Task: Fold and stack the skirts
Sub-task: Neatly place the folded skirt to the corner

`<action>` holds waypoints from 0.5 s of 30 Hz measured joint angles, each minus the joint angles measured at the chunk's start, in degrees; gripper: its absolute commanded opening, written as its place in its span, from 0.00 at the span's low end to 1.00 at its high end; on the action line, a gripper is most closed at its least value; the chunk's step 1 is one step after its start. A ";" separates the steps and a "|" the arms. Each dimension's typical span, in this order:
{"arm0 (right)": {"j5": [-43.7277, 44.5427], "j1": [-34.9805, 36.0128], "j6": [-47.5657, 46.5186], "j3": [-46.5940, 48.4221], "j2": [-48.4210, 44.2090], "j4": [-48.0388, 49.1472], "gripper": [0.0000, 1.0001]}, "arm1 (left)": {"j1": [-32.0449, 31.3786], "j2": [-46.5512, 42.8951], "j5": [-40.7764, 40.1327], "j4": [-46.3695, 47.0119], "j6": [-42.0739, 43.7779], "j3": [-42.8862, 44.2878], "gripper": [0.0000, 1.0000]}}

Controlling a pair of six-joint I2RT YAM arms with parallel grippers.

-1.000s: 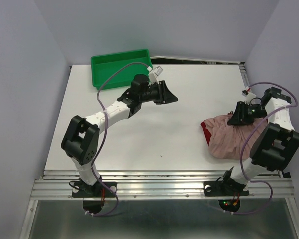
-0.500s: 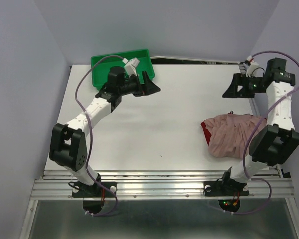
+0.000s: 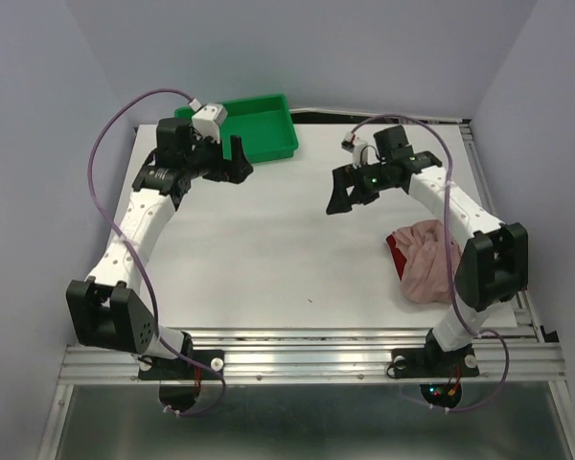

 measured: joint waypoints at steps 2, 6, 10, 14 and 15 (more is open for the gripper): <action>1.03 3.50 1.33 -5.03 -0.33 3.78 1.00 | 0.00 -2.91 -2.16 -1.01 3.74 -2.69 0.99; 2.71 6.75 4.20 -14.80 -0.74 10.10 1.00 | 0.00 -9.25 -5.35 -2.99 9.44 -11.13 0.98; 4.11 8.33 5.99 -21.88 -0.83 13.81 1.00 | 0.00 -12.48 -8.61 -3.17 13.07 -20.37 0.99; 4.79 9.33 6.93 -23.93 -1.29 15.93 1.00 | 0.00 -12.66 -10.86 -3.58 14.82 -25.40 0.98; 4.85 9.35 7.02 -24.13 -1.64 16.46 1.00 | 0.00 -12.68 -11.21 -3.54 15.08 -25.99 0.98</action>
